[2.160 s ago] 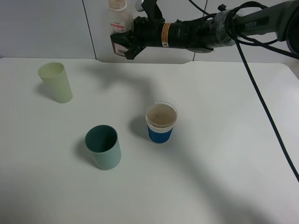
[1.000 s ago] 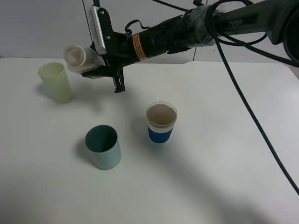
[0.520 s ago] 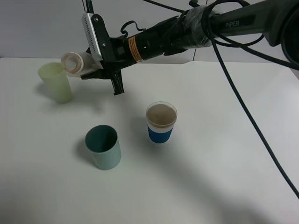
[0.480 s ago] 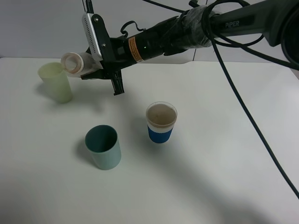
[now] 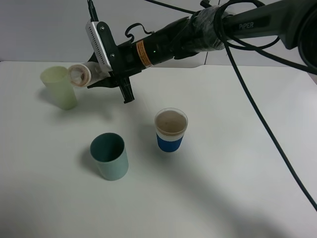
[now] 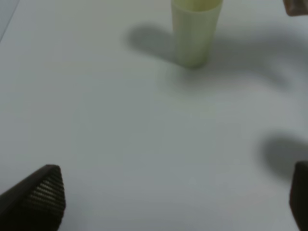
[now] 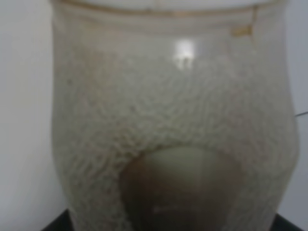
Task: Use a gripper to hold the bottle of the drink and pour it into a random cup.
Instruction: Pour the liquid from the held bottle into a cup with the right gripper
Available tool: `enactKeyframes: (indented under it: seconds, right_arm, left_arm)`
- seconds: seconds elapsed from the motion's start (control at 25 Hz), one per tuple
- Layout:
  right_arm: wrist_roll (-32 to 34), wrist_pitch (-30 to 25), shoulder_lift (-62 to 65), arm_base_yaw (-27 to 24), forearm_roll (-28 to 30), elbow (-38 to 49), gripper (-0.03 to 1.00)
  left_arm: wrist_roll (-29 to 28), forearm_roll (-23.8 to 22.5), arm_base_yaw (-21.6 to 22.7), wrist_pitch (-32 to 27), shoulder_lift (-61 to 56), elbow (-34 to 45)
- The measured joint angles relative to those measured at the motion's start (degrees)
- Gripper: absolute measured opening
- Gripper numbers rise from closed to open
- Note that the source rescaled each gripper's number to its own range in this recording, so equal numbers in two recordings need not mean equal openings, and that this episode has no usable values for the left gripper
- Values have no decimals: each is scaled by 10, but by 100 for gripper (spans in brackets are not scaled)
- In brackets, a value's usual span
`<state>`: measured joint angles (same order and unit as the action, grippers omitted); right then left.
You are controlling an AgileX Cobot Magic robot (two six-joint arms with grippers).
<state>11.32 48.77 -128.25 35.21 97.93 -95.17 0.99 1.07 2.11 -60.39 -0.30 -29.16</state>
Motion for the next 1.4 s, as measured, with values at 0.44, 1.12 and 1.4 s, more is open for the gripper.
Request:
enactKeyframes:
  seconds: [0.44, 1.12, 1.4]
  right_arm:
    - [-37, 2, 0, 0, 22, 0, 0]
    - [-46, 35, 0, 0, 23, 0, 0]
    - [-79, 52, 0, 0, 23, 0, 0]
  left_arm:
    - [0, 0, 0, 0, 0, 0]
    - [0, 0, 0, 0, 0, 0]
    - [0, 0, 0, 0, 0, 0]
